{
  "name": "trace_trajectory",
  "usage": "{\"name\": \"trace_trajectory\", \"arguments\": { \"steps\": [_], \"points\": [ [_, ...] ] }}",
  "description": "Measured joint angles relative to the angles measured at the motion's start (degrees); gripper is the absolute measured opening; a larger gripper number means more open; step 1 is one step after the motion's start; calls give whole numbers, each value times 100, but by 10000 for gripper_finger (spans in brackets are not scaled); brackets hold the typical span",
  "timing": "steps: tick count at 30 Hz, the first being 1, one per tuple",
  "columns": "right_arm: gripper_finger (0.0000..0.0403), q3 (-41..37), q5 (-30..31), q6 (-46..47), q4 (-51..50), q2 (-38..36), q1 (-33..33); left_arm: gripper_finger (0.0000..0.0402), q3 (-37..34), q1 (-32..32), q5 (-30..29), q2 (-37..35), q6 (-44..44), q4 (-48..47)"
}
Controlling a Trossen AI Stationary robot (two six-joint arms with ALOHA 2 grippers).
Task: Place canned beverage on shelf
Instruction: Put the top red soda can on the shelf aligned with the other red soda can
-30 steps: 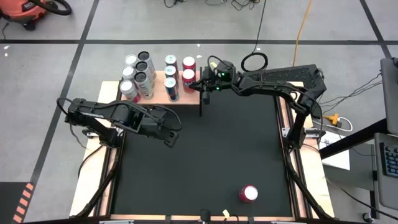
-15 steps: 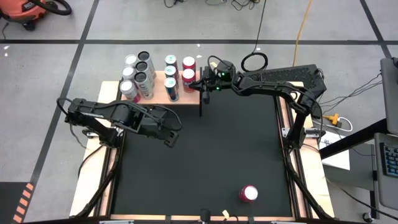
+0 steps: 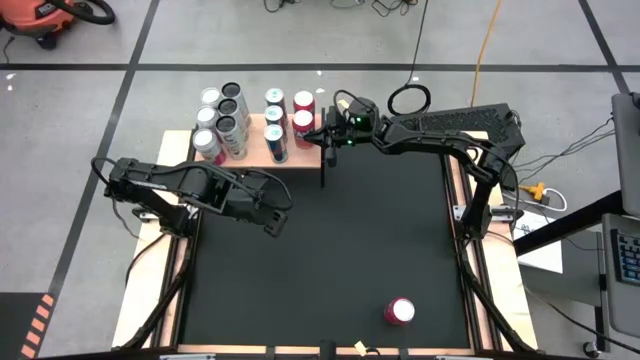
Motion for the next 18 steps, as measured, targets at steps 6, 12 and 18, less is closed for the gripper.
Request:
{"name": "trace_trajectory", "arguments": {
  "steps": [6,12,18],
  "points": [
    [0,0,-3,-13,127,-1,191,384,0,0,-2,0,0,0],
    [0,0,441,-68,85,-2,285,384,0,1,-2,-1,4,-1],
    [0,0,474,-68,85,-2,287,384,0,0,-2,-1,19,-2]
  ]
}}
